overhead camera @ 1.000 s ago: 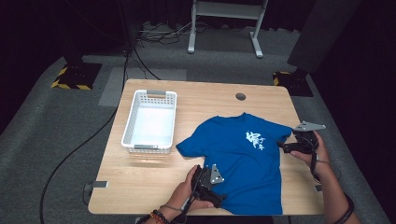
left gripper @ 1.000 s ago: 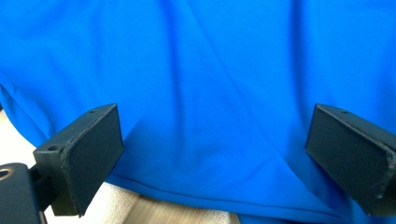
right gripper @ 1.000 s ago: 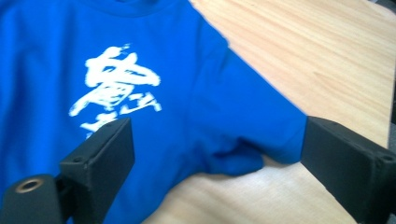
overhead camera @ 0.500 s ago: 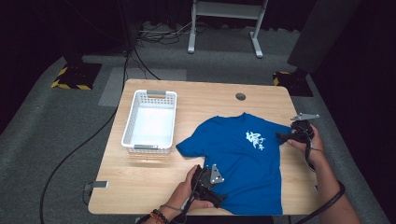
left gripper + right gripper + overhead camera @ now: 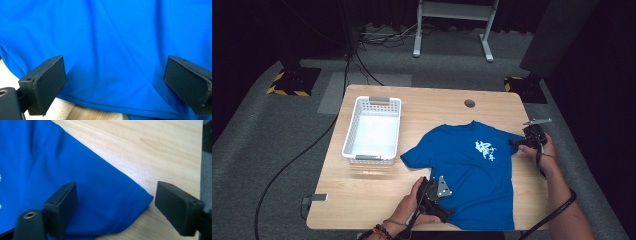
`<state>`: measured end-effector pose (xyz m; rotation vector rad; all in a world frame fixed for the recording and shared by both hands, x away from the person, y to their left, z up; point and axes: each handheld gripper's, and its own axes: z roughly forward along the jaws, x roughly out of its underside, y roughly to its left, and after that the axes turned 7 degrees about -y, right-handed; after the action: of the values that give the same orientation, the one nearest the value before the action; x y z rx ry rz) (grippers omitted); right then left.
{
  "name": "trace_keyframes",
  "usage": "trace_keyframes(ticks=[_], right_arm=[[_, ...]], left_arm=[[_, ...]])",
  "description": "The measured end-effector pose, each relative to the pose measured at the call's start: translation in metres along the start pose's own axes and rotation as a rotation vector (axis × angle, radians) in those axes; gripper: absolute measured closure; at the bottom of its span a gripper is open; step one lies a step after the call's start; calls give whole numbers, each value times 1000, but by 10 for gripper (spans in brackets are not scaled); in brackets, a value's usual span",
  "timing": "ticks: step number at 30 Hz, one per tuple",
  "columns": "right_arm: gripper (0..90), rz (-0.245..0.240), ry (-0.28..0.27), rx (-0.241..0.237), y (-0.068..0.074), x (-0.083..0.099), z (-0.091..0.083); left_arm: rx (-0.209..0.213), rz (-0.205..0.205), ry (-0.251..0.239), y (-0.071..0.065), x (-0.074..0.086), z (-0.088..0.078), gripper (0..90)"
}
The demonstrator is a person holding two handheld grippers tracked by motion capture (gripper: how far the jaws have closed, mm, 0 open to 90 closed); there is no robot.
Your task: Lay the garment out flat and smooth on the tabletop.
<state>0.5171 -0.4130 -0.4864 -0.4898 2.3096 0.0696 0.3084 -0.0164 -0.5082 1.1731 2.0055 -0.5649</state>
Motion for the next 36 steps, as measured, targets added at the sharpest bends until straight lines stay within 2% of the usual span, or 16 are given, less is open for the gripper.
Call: trace_keyframes(ticks=[2,4,6,8,11,16,20,24,31,36], right_arm=[[229,41,-9,-22,-4,4,1],[314,61,-22,-69,-6,6,0],[379,59,-32,-78,-7,7,-1],[523,54,-39,-89,-8,8,-4],[682,53,-31,-106,-10,7,-6],[833,37,-19,-118,-8,6,-7],[862,1,-15,-105,0,3,-8],[862,-11,-42,-87,5,-2,-15],[865,-91,-75,-47,24,-12,-31],[866,-114,-108,-75,35,-16,-41]], left_arm=[[0,0,0,0,0,0,41],[0,-1,-1,0,0,0,41],[0,0,0,0,0,0,41],[0,0,0,0,0,0,41],[0,0,0,0,0,0,41],[0,0,0,0,0,0,41],[0,-1,0,0,0,0,41],[0,-1,0,0,0,0,41],[0,-1,0,0,0,0,41],[1,0,0,0,0,0,41]])
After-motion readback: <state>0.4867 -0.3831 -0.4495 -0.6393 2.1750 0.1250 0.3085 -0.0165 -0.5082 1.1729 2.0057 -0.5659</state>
